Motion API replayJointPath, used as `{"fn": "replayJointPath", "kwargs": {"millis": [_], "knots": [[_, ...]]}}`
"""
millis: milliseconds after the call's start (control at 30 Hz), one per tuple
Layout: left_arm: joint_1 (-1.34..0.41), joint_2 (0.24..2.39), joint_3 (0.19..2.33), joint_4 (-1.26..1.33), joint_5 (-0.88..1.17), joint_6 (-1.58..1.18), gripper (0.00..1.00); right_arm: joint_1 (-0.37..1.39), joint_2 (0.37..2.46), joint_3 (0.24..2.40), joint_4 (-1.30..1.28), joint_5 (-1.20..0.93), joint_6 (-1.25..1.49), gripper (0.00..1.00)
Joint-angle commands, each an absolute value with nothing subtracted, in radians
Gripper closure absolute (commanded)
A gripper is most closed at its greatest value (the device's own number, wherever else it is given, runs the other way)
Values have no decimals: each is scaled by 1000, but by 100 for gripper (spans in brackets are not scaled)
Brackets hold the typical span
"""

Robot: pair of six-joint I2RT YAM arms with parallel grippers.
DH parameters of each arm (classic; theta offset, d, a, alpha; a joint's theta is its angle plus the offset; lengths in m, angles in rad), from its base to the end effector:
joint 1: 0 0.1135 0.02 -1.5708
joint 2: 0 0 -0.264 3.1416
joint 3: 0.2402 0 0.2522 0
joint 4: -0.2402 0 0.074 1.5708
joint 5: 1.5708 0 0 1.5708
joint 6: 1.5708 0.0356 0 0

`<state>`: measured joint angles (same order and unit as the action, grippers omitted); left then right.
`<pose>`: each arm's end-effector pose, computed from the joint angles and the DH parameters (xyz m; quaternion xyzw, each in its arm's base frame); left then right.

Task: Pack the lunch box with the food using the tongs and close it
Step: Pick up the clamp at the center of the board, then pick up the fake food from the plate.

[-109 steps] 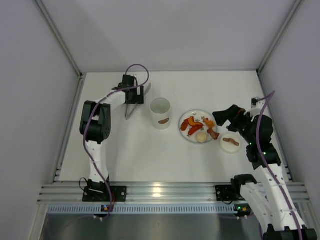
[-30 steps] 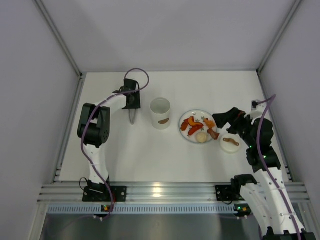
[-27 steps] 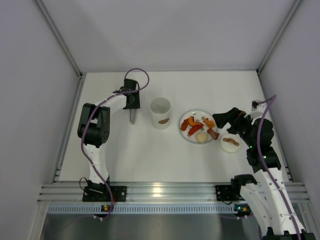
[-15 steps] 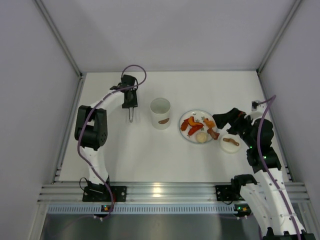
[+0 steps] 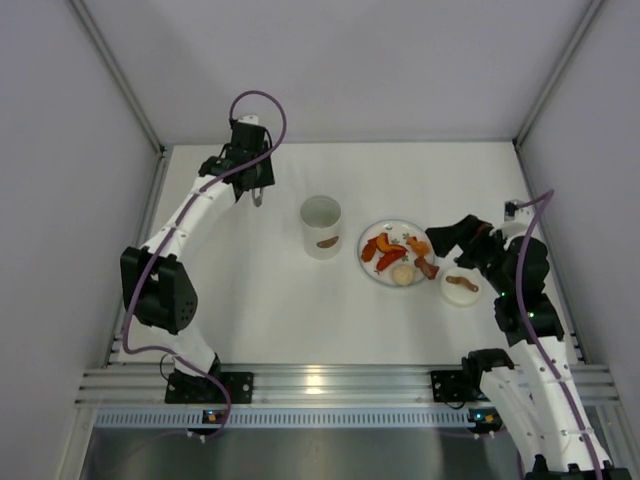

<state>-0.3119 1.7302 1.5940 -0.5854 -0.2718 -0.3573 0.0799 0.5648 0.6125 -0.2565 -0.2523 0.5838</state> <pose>0.3780 -0.1118 0.3288 -0.0763 0.9013 -0.0174 0.4261 0.1438 0.0204 0.3039 0.1154 0.7662 0.2959 0.5586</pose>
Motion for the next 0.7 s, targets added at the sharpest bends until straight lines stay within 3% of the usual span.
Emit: {"fn": "replayJointPath", "kwargs": {"millis": [0,367,667], "knots": [[-348,1671,1669,-636,-316,-356,54,64,561,678,-276,-252,568,0],[-583,1649,1864,-738,-330,-301,53,64,540,715,-325,-221,549,1],[-817,1631,1861,-756,-365,-281,53,64,476,779,-455,-66,523,0]]}}
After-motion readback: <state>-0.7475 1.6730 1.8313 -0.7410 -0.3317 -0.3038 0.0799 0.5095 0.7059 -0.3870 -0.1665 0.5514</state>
